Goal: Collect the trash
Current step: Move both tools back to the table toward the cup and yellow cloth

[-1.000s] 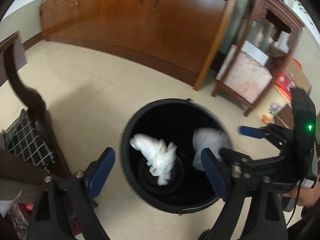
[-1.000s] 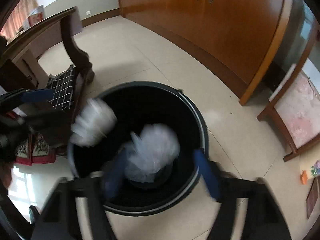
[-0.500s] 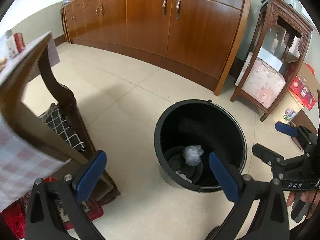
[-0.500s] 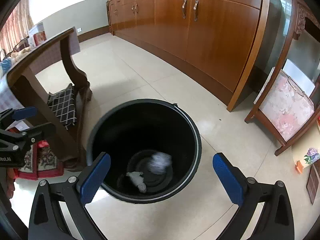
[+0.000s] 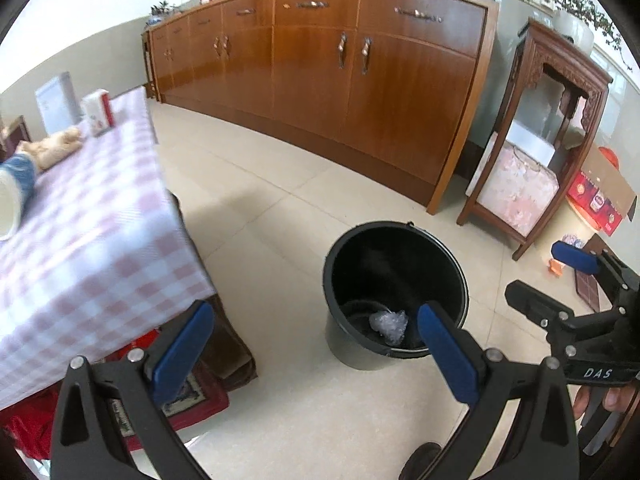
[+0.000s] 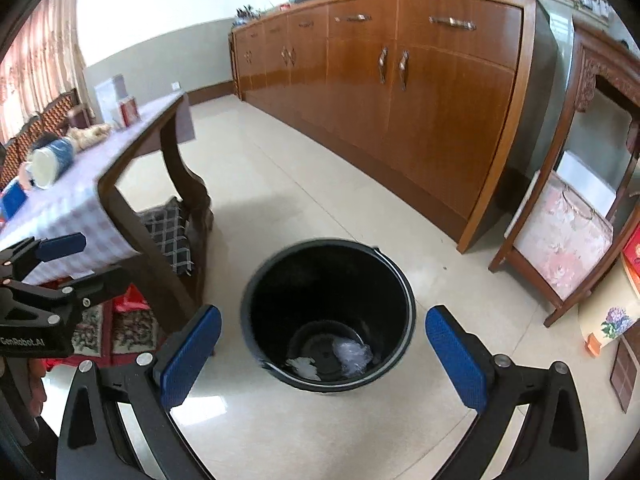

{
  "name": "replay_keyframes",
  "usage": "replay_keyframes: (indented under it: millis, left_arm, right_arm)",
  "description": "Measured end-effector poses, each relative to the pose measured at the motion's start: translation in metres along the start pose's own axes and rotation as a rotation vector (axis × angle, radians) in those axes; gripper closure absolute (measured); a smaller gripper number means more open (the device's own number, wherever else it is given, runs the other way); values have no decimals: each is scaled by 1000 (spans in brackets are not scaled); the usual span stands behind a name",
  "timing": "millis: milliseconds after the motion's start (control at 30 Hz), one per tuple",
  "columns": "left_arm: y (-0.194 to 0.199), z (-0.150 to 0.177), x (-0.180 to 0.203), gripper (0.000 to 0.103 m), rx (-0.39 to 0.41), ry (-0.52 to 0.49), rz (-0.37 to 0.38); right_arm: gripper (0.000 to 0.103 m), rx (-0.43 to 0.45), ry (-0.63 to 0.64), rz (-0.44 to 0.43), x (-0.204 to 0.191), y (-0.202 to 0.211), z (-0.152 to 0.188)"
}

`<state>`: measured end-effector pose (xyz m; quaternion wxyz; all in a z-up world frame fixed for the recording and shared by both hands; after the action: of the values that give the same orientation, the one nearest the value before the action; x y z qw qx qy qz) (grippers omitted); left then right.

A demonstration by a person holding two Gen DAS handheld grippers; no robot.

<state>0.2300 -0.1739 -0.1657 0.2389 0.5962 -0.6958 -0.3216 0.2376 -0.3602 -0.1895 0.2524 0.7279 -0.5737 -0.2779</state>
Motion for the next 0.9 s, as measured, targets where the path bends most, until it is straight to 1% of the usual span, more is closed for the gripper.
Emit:
replay_keyframes:
  millis: [267, 333, 467, 567, 700, 733, 800, 867, 900]
  left_arm:
    - [41, -3, -48, 0, 76, 71, -65]
    - [47, -3, -59, 0, 88, 82, -85]
    - [56, 2, -82, 0, 101, 116, -130]
    - [66, 5, -108, 0, 114, 160, -162]
    - [82, 7, -156, 0, 151, 236, -230]
    - [87, 10, -165, 0, 159, 251, -246]
    - [98, 15, -193, 0, 173, 291, -295]
    - [105, 22, -213, 0, 173, 317, -314]
    - [108, 26, -226, 0, 174, 330, -338]
  right_arm:
    - [0, 59, 49, -24, -53, 32, -22]
    - [0, 72, 64, -26, -60, 36, -26]
    - [0, 95, 94, -68, -90, 42, -40]
    - [0, 116, 128, -97, -118, 41, -50]
    - [0, 152, 183, -149, -163, 37, -65]
    - [0, 157, 192, -170, -175, 35, -69]
    - [0, 164, 208, -220, -198, 31, -74]
    - [0, 168, 233, -260, -224, 25, -78]
    - [0, 164, 241, -273, -233, 22, -78]
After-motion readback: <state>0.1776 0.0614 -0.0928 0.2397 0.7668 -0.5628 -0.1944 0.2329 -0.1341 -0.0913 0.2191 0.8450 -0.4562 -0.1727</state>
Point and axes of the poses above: each gripper's, at about its wrist camera, not at the fingertips, and y roughly against the way its jaws point, x to its right, z to its underside, the point moved 10 cm from there along -y, roughly the way its jaws point, and after that the axes turned 11 degrees about -z, right-handed, at the moved point
